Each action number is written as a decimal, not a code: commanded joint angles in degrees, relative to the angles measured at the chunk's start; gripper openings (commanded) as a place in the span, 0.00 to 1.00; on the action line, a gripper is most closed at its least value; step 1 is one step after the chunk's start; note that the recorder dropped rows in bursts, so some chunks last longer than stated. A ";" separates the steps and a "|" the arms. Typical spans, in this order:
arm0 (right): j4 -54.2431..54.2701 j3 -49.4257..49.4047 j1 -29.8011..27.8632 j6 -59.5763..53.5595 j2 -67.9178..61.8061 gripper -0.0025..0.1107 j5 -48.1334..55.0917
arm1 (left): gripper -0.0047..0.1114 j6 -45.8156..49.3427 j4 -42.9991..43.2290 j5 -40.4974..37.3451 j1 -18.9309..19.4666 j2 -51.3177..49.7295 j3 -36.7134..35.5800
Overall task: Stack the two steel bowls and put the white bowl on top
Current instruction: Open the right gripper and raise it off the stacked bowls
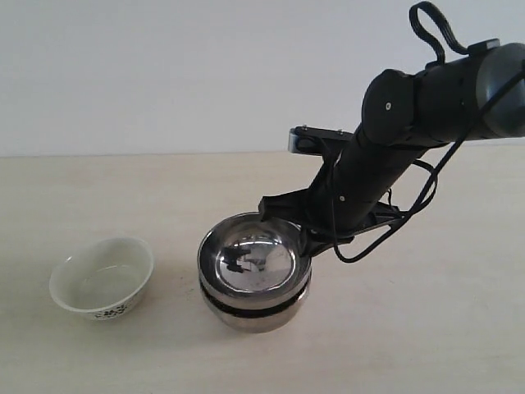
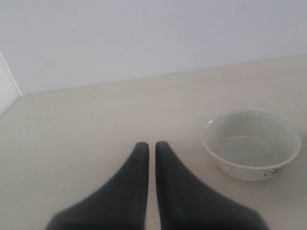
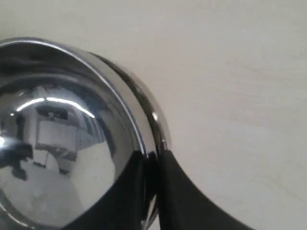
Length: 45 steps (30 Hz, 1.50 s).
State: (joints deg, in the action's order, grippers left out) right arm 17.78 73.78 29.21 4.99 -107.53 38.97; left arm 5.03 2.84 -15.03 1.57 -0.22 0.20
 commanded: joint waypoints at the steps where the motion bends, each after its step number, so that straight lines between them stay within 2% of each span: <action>1: -0.12 0.02 0.07 -0.55 0.00 0.02 -0.20 | 0.07 -0.56 -0.49 0.48 0.17 0.22 -0.20; 13: 0.04 0.02 0.07 -0.94 0.00 0.03 -0.04 | 0.07 -0.56 -0.49 0.48 0.17 0.22 -0.20; 20: 0.55 0.02 0.07 -0.94 0.00 0.27 -0.15 | 0.07 -0.56 -0.49 0.48 0.17 0.22 -0.20; 23: 0.95 0.02 0.07 -1.06 0.00 0.31 -0.03 | 0.07 -0.56 -0.49 0.48 0.17 0.22 -0.20; 39: -2.13 1.85 -0.06 -1.29 2.64 0.30 0.17 | 0.07 -0.56 -0.49 0.48 0.17 0.22 -0.20; 41: -3.92 2.21 -0.18 -0.39 3.31 0.24 0.44 | 0.07 -0.56 -0.49 0.48 0.17 0.22 -0.20; 45: -4.67 2.21 -0.18 -0.40 3.62 0.02 1.30 | 0.07 -0.56 -0.49 0.48 0.17 0.22 -0.20</action>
State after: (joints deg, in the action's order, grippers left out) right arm 14.00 75.75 29.21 4.43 -104.64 39.31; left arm 5.03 2.84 -15.03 1.57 -0.22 0.20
